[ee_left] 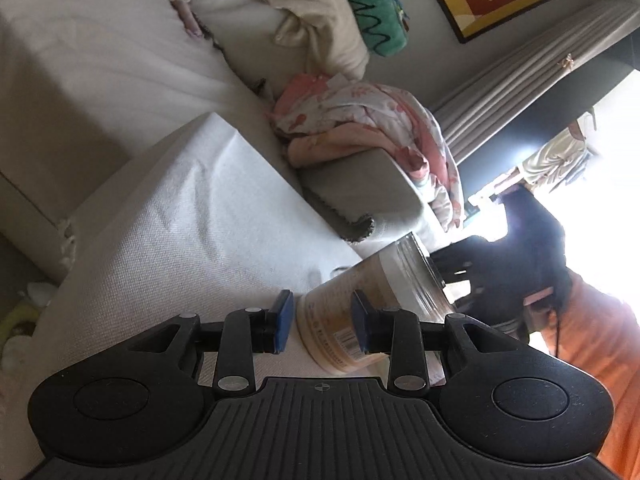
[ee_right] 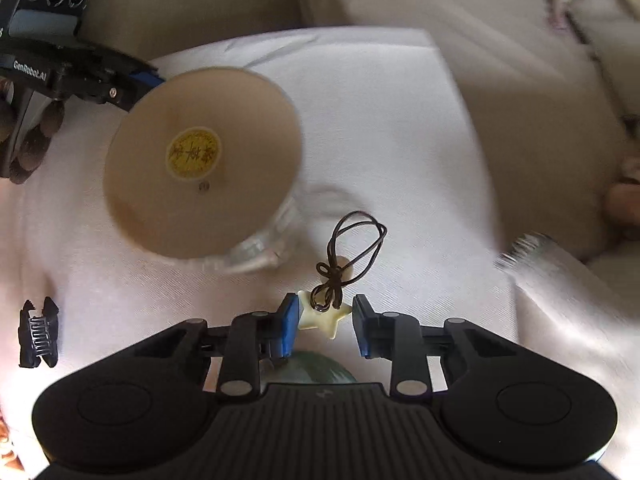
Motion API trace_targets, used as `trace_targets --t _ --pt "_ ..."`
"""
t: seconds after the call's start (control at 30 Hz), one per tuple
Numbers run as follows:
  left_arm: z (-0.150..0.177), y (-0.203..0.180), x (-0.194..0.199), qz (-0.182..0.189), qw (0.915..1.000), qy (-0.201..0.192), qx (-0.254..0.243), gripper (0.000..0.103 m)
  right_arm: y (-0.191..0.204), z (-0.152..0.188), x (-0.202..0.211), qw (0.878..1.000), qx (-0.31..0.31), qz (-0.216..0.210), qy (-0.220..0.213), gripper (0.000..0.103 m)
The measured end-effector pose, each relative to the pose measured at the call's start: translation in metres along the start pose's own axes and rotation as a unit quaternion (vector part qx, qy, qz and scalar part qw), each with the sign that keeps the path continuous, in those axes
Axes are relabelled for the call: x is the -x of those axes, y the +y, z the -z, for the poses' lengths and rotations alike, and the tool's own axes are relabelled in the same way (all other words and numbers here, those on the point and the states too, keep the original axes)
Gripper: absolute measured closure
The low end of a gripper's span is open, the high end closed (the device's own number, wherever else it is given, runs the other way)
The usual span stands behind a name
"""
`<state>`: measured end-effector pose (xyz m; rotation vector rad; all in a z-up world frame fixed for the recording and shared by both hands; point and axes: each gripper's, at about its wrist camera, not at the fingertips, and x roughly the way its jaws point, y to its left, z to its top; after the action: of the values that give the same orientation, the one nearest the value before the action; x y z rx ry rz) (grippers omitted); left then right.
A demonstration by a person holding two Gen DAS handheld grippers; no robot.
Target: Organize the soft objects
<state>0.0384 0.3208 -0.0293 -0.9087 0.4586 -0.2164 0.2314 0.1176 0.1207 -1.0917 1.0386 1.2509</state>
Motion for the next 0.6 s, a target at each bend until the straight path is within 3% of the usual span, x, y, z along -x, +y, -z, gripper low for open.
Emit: trace_targets --t 0.2,0.33,0.4,0.5,0.6 --pt "-0.001 -0.005 0.006 -0.004 0.9997 -0.016 -0.016 0.069 0.022 0.037 0.083 0.995 -0.033 0.079 -0.054 0.075" --pt "-0.001 -0.018 0.013 -0.014 0.9981 -0.035 -0.048 0.069 0.073 0.066 0.134 0.986 -0.047 0.085 -0.135 0.075" --pt "0.004 -0.033 0.018 -0.028 0.9968 -0.033 -0.066 0.069 0.098 0.079 0.138 0.983 -0.059 0.074 -0.160 0.075" --pt "0.024 -0.065 0.026 -0.054 0.9918 0.014 -0.115 0.069 0.132 0.100 0.124 0.981 -0.076 0.052 -0.174 0.075" --pt "0.054 -0.094 0.033 -0.068 0.9809 0.100 -0.152 0.068 0.153 0.121 0.102 0.979 -0.101 0.033 -0.173 0.074"
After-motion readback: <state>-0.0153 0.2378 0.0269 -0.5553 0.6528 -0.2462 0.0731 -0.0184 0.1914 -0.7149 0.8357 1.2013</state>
